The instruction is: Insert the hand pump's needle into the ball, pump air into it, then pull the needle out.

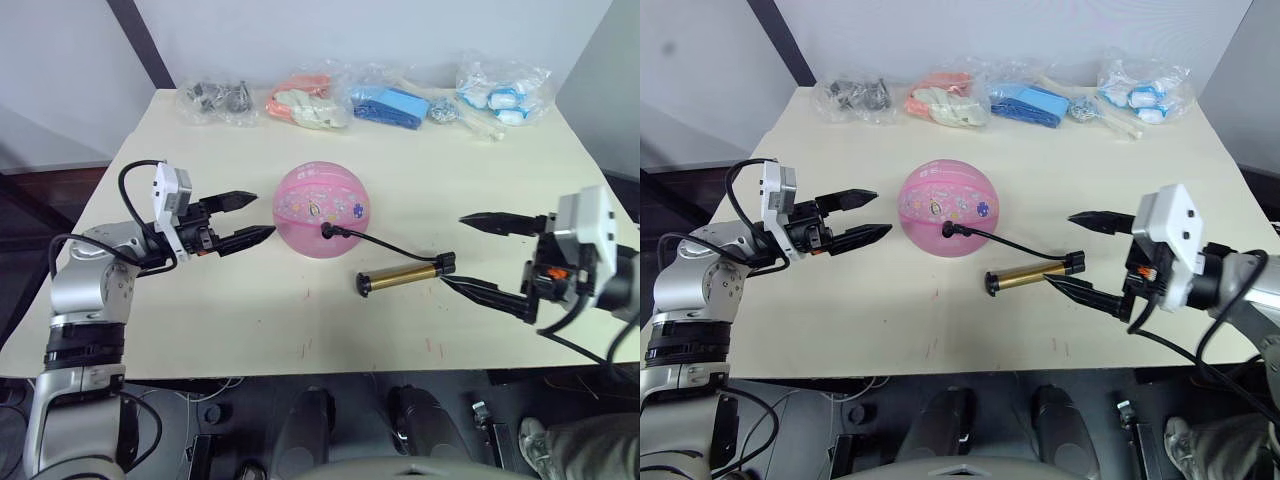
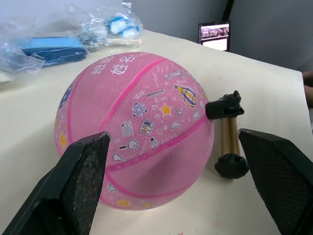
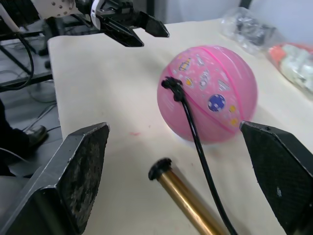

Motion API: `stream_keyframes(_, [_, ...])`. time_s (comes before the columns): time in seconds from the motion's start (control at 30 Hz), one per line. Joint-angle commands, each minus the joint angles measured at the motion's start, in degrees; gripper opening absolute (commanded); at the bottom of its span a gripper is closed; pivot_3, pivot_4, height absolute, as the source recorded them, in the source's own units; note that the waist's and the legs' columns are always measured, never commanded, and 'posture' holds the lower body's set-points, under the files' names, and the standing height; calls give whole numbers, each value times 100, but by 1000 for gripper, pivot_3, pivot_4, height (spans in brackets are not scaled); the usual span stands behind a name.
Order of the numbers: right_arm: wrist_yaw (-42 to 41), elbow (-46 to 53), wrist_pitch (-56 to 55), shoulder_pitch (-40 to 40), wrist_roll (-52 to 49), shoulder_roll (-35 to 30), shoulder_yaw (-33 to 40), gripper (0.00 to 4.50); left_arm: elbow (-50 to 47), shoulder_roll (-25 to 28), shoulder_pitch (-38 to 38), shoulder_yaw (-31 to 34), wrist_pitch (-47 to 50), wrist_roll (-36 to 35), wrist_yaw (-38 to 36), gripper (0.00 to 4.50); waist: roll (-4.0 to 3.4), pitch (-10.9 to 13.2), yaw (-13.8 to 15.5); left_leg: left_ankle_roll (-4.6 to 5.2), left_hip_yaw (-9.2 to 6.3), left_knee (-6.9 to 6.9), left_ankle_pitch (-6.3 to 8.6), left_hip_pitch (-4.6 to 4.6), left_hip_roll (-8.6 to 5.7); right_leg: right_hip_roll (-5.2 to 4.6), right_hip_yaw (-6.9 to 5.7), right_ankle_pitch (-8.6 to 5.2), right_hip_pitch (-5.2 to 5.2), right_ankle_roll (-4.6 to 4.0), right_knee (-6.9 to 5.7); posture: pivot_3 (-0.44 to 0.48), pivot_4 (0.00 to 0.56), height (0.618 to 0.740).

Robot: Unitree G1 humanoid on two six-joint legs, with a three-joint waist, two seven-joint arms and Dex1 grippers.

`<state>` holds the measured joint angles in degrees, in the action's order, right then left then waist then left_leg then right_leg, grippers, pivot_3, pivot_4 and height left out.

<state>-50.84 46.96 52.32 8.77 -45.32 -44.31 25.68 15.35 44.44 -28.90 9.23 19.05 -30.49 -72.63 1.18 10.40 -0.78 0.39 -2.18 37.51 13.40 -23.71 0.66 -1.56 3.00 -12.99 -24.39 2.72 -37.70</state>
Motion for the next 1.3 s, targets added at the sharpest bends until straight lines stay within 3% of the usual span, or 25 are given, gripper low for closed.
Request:
stream_keyframes(0.03, [131,388,-64,-324,-484,-193,694,4475,357,-61,-510,-129,-248,172,-177,4468,2,-1,2,0,1,3,0,0,1,0,2,0,1,1,1,0,150,740])
stream_keyframes(0.47, [820,509,-344,-636,-1006,-571,722,4475,1836,-800,-1795,-627,-1068,929,-182,4468,10,-2,11,1,-4,51,0,-6,-2,3,1,-1,12,8,-18,0,150,740])
stream_keyframes(0.73, [1174,472,-481,-277,-1067,-795,58,4475,2872,-942,-1944,-1007,-2041,1858,134,4468,10,-3,-3,3,-4,74,0,6,-1,4,3,3,31,30,-21,0,150,740])
stream_keyframes(0.93, [1542,378,-529,307,-906,-722,-811,4475,3089,-1002,-2005,-1017,-2222,1929,124,4468,10,-5,-7,5,3,85,-1,34,2,2,9,-10,62,27,-21,0,150,740])
stream_keyframes(1.1, [2068,-326,-473,1630,416,-115,-2867,4475,3074,-1071,-2016,-1044,-2145,1972,223,4468,11,-12,-22,4,12,83,-1,53,6,4,16,-10,76,26,-22,0,150,740])
stream_keyframes(1.17, [2053,-912,-723,2276,1382,109,-3855,4475,3059,-1077,-2034,-1039,-2079,2006,319,4468,10,-13,-31,4,14,81,-1,62,7,7,18,-10,80,25,-23,0,150,740])
stream_keyframes(1.3, [1990,-1907,-1029,3151,2298,802,-4756,4475,3002,-1098,-2063,-1034,-1981,2029,404,4468,8,-14,8,4,15,79,-1,62,6,8,19,-10,79,25,-24,0,150,740])
